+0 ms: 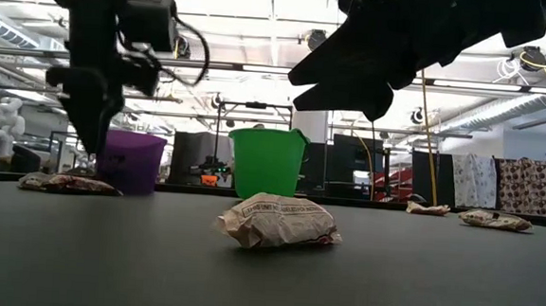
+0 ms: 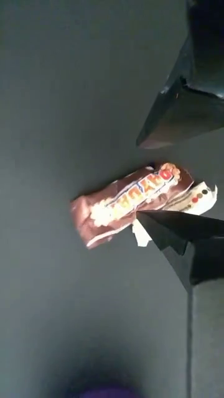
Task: Sort candy by brand, put in halloween buckets
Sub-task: Put the brown chocolate bar into the purple bucket
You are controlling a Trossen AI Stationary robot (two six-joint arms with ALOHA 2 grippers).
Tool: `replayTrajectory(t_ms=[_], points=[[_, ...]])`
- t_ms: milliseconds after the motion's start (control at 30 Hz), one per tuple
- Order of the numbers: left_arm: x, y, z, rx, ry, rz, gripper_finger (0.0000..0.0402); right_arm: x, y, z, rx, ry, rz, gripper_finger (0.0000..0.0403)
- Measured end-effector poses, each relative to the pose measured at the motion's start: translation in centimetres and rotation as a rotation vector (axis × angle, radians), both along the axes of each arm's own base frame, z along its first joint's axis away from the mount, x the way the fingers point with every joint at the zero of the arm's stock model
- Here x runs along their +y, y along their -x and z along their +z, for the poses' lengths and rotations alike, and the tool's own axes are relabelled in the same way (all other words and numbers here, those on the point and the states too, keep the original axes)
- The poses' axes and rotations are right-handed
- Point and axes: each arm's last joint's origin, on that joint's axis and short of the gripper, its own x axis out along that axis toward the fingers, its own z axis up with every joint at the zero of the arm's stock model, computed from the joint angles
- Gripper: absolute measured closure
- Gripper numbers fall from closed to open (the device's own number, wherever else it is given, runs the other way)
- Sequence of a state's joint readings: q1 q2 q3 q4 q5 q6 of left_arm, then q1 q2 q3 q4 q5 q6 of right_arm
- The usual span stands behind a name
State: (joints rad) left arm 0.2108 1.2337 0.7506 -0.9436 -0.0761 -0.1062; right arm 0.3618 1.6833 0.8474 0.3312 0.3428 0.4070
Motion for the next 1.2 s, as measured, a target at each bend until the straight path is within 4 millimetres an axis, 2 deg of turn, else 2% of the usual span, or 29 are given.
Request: replayTrajectory(t_ms=[267,467,633,1000,1100,1200], points=[[0.3,-2.0,-3.5,0.185,0.014,-0.038,0.0221,0.0,0.0,0.0,0.003,0.007,0.003,0.0174],[0.2,-4.3,-3.9,0.188,-0.084,-0.202,0.0221,0.0,0.0,-0.1,0.008,0.009,0.003,0.0174],[0.1,-4.9,-4.6,0.207,-0.118,-0.269,0.0221,0.0,0.1,-0.1,0.015,0.011,0.004,0.0174],[0.6,-5.3,-6.5,0.285,-0.086,-0.277,0.0222,0.3,0.2,-0.2,0.025,-0.006,0.008,0.0174],[0.9,-5.2,-6.5,0.279,-0.061,-0.272,0.0239,0.4,0.3,-0.2,0.027,0.006,0.018,0.0174],[1.3,-5.1,-6.6,0.278,-0.050,-0.251,0.0282,0.4,0.3,-0.2,0.026,0.009,0.019,0.0174]])
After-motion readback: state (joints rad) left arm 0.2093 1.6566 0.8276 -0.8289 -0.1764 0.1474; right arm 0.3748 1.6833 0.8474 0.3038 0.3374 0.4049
